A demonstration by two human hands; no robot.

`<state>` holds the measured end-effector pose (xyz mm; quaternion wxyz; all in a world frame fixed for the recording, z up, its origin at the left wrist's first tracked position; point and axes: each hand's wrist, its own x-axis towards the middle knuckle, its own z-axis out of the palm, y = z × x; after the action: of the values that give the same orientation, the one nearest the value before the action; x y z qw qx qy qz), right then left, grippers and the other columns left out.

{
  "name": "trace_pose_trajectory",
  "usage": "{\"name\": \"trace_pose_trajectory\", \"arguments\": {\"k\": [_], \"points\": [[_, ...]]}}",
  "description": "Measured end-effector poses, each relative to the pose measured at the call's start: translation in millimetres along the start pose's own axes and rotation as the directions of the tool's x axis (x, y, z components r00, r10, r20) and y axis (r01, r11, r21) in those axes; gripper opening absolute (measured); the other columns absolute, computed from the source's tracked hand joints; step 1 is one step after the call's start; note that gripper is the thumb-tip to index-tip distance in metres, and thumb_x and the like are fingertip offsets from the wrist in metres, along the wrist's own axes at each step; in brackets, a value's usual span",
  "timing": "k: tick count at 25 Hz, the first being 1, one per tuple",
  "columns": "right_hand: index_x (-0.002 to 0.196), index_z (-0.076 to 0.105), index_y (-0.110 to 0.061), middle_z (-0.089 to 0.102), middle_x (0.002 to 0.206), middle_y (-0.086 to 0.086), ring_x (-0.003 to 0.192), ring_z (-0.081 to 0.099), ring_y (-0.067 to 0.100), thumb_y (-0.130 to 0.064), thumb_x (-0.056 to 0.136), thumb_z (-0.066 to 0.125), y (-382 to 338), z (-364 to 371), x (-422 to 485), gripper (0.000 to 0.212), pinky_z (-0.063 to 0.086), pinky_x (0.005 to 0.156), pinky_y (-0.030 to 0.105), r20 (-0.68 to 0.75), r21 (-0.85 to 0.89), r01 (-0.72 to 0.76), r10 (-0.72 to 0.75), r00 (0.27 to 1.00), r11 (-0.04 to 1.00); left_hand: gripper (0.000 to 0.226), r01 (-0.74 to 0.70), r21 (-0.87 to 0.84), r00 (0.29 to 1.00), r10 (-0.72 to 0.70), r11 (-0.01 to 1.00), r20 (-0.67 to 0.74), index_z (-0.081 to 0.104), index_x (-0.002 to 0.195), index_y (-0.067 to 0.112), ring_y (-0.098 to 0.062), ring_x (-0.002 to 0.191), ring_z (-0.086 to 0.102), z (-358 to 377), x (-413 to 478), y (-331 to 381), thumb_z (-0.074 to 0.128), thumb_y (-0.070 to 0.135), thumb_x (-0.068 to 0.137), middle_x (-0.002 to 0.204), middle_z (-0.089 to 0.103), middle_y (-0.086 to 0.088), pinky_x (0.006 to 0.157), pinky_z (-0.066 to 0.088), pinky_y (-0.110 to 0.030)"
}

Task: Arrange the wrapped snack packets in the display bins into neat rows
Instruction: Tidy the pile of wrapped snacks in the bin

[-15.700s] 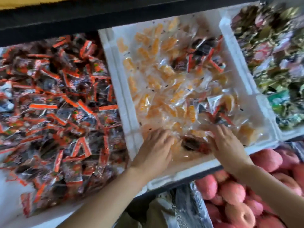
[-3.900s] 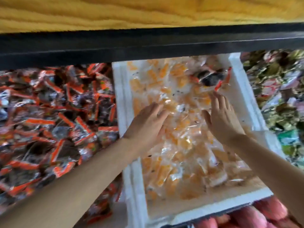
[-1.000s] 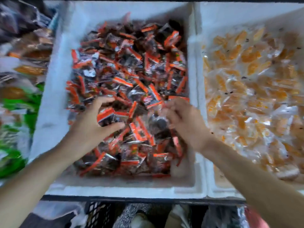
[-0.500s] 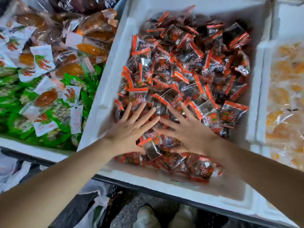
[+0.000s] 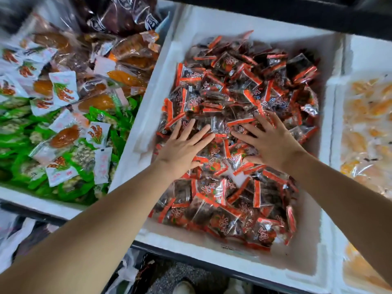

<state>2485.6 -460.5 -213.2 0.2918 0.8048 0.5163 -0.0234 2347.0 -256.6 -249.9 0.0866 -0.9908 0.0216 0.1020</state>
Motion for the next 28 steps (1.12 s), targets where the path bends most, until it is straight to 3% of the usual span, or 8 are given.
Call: {"name": "trace_pose_trajectory", "arguments": {"k": [6, 9, 11, 12, 14, 17, 21, 28], "points": [[0.143, -0.022, -0.031, 0.0, 0.159, 0.002, 0.145, -0.004, 0.032, -0.056, 0.095, 0.021, -5.4, 4.4, -8.8, 0.069, 0.011, 0.113, 0.059, 0.048, 0.099, -0.161, 0.157, 0.986, 0.982, 0.077, 0.094, -0.19, 0.994, -0.101, 0.977, -0.028, -0.014, 0.15, 0.025, -0.031, 0.145, -0.016, -5.4, -7.1, 9.7, 0.038, 0.047, 0.098, 0.159, -0.016, 0.001, 0.119, -0.005, -0.05], [0.149, 0.017, -0.02, 0.023, 0.154, 0.013, 0.141, 0.015, 0.043, -0.05, 0.094, 0.036, -20.3, 5.2, -28.4, 0.065, 0.018, 0.103, 0.073, -0.146, 0.176, -0.259, 0.286, 0.947, 0.95, 0.09, 0.046, -0.424, 0.998, -0.06, 0.905, -0.02, -0.013, 0.147, 0.034, -0.024, 0.141, -0.029, 0.4, -38.0, 15.7, 0.047, 0.061, 0.087, 0.156, -0.025, 0.004, 0.116, -0.015, -0.049], [0.147, 0.028, -0.018, 0.029, 0.151, 0.017, 0.137, 0.022, 0.048, -0.062, 0.09, 0.031, -39.6, 17.7, -56.6, 0.072, 0.019, 0.099, 0.075, -0.276, 0.141, -0.119, 0.155, 0.949, 0.983, 0.101, -0.093, -0.391, 0.996, 0.089, 0.916, -0.03, -0.016, 0.145, 0.041, -0.023, 0.139, -0.035, 16.1, -63.3, 18.5, 0.053, 0.07, 0.077, 0.154, -0.031, 0.006, 0.109, -0.024, -0.049], [0.147, 0.027, -0.019, 0.026, 0.152, 0.017, 0.137, 0.022, 0.048, -0.07, 0.084, 0.029, -49.8, 25.1, -71.7, 0.081, 0.019, 0.099, 0.075, -0.293, 0.081, -0.002, 0.025, 0.956, 0.997, 0.108, -0.154, -0.306, 0.988, 0.145, 0.94, -0.052, -0.015, 0.146, 0.041, -0.024, 0.14, -0.032, 24.0, -70.8, 18.9, 0.057, 0.071, 0.073, 0.155, -0.028, 0.003, 0.108, -0.022, -0.051], [0.147, 0.023, -0.021, 0.018, 0.154, 0.017, 0.139, 0.017, 0.046, -0.079, 0.069, 0.049, -58.8, 38.9, -90.1, 0.101, 0.016, 0.103, 0.073, -0.23, -0.026, 0.149, -0.151, 0.961, 0.988, 0.116, -0.194, -0.158, 0.981, 0.187, 0.968, -0.059, -0.012, 0.148, 0.04, -0.028, 0.142, -0.023, 35.6, -72.1, 19.6, 0.063, 0.074, 0.066, 0.159, -0.017, -0.005, 0.107, -0.013, -0.058], [0.149, 0.01, -0.019, 0.007, 0.155, 0.015, 0.141, 0.008, 0.045, -0.075, 0.045, 0.073, -43.6, 43.7, -82.3, 0.134, 0.005, 0.109, 0.068, -0.066, -0.005, 0.04, -0.04, 0.997, 0.999, 0.116, -0.175, -0.087, 0.984, 0.171, 0.981, -0.043, -0.017, 0.144, 0.043, -0.037, 0.14, -0.028, 27.0, -56.1, 27.3, 0.062, 0.074, 0.066, 0.156, -0.023, -0.006, 0.102, -0.02, -0.062], [0.138, -0.037, -0.024, -0.025, 0.15, 0.014, 0.14, -0.008, 0.046, -0.081, 0.07, 0.039, -15.1, 38.4, -56.6, 0.117, 0.004, 0.109, 0.064, -0.005, -0.066, -0.096, 0.096, 0.995, 0.993, 0.108, -0.036, -0.084, 0.999, 0.034, 0.996, -0.031, -0.026, 0.139, 0.044, -0.039, 0.14, -0.026, 7.0, -23.0, 25.3, 0.059, 0.067, 0.075, 0.153, -0.032, -0.004, 0.11, -0.017, -0.061], [0.134, -0.039, -0.033, -0.033, 0.149, 0.01, 0.142, -0.011, 0.04, -0.069, 0.083, 0.036, 0.1, 28.4, -45.7, 0.098, 0.012, 0.11, 0.061, 0.04, 0.042, -0.132, 0.13, 0.991, 0.99, 0.099, 0.066, -0.1, 0.994, -0.057, 0.993, 0.091, -0.016, 0.147, 0.041, -0.045, 0.142, -0.017, -8.2, 3.5, 27.3, 0.049, 0.072, 0.08, 0.155, -0.028, -0.002, 0.115, -0.003, -0.061]]}}
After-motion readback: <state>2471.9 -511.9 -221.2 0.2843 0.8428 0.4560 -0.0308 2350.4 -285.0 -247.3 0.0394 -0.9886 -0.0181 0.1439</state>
